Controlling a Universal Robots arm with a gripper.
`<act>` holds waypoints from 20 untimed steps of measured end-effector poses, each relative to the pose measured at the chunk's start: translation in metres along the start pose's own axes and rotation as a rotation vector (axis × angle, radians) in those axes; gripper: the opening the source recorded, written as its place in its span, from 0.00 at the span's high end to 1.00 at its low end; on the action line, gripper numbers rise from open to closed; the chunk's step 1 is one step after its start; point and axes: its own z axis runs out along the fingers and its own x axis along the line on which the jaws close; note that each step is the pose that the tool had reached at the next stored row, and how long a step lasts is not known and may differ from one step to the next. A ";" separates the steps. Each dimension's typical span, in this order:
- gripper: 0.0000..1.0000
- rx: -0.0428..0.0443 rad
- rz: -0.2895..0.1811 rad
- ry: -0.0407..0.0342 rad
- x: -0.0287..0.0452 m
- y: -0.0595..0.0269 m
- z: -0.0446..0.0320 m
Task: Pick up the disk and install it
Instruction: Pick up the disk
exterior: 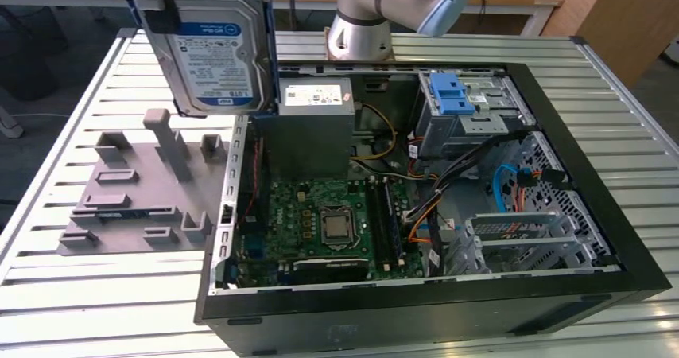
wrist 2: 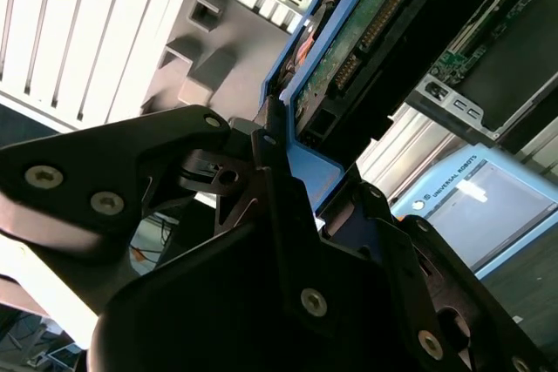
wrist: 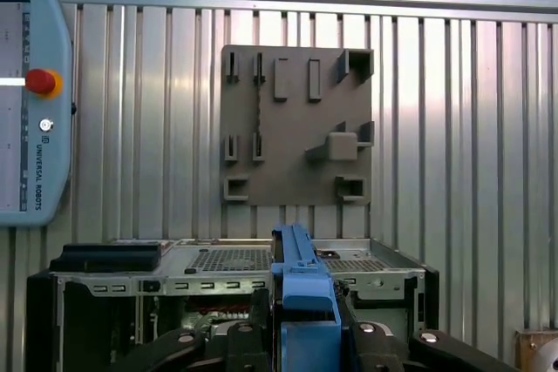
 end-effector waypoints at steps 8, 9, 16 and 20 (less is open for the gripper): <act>0.64 0.0000 0.000 0.0000 0.0038 -0.0098 -0.0006; 0.64 0.0000 0.000 0.0000 0.0043 -0.0110 -0.0007; 0.64 0.0000 0.000 0.0000 0.0076 -0.0196 -0.0012; 0.64 0.0000 0.000 0.0000 0.0095 -0.0245 -0.0015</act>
